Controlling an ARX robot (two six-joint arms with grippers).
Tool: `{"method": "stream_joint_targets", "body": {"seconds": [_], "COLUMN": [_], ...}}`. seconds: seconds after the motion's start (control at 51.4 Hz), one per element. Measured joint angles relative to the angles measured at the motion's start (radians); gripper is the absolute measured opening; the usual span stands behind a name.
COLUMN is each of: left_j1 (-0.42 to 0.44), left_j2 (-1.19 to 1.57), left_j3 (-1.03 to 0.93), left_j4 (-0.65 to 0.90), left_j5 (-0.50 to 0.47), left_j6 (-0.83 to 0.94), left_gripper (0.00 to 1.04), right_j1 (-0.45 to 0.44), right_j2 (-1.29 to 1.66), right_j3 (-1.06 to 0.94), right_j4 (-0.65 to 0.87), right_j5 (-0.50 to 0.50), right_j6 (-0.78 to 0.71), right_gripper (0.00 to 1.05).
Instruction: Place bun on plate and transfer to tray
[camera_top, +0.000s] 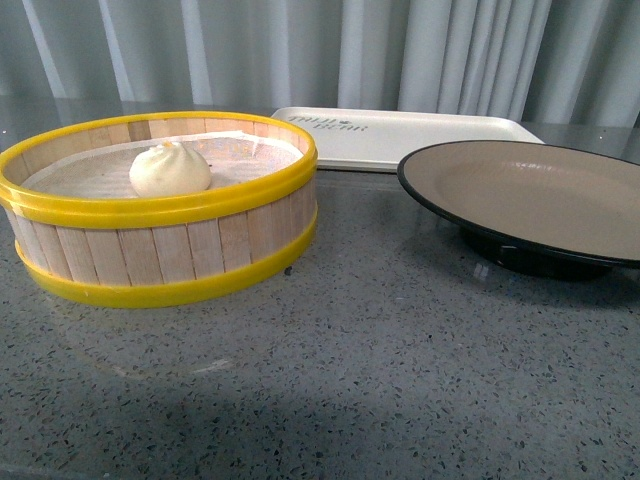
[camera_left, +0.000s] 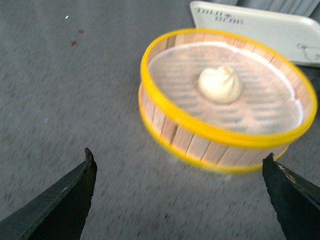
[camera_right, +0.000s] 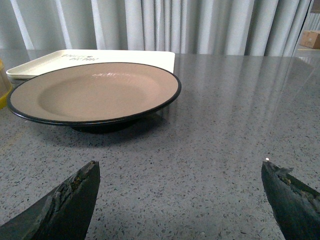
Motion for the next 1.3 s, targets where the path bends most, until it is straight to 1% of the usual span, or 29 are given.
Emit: {"method": "stream_joint_targets", "body": {"seconds": [0.058,0.136,0.194,0.369,0.467,0.583,0.797,1.127,1.302], "left_j1": [-0.067,-0.147,-0.195,-0.253,-0.267,-0.282,-0.295,-0.259,-0.256], "left_j2": [0.12,0.28,0.401,0.691,0.776,0.829,0.868,0.879,0.879], "left_j3": [0.095,0.234,0.346,0.612,0.679,0.723,0.726,0.724,0.713], "left_j4": [0.051,0.08,0.079,0.026,-0.003,-0.042,-0.069,-0.129,-0.139], "left_j5": [-0.044,-0.093,-0.102,-0.153,-0.171,-0.178,-0.202,-0.191,-0.198], "left_j6": [0.0,0.006,0.013,0.058,0.071,0.079,0.097,0.095,0.096], "left_gripper": [0.98,0.98,0.98,0.98,0.98,0.98,0.98,0.98,0.98], "right_j1": [0.0,0.0,0.0,0.0,0.0,0.0,0.0,0.0,0.0], "right_j2": [0.0,0.0,0.0,0.0,0.0,0.0,0.0,0.0,0.0], "right_j3": [0.0,0.0,0.0,0.0,0.0,0.0,0.0,0.0,0.0], "right_j4": [0.0,0.0,0.0,0.0,0.0,0.0,0.0,0.0,0.0], "right_j5": [0.0,0.0,0.0,0.0,0.0,0.0,0.0,0.0,0.0], "right_j6": [0.0,0.0,0.0,0.0,0.0,0.0,0.0,0.0,0.0], "right_gripper": [0.96,0.96,0.96,0.96,0.96,0.96,0.96,0.96,0.96]}}
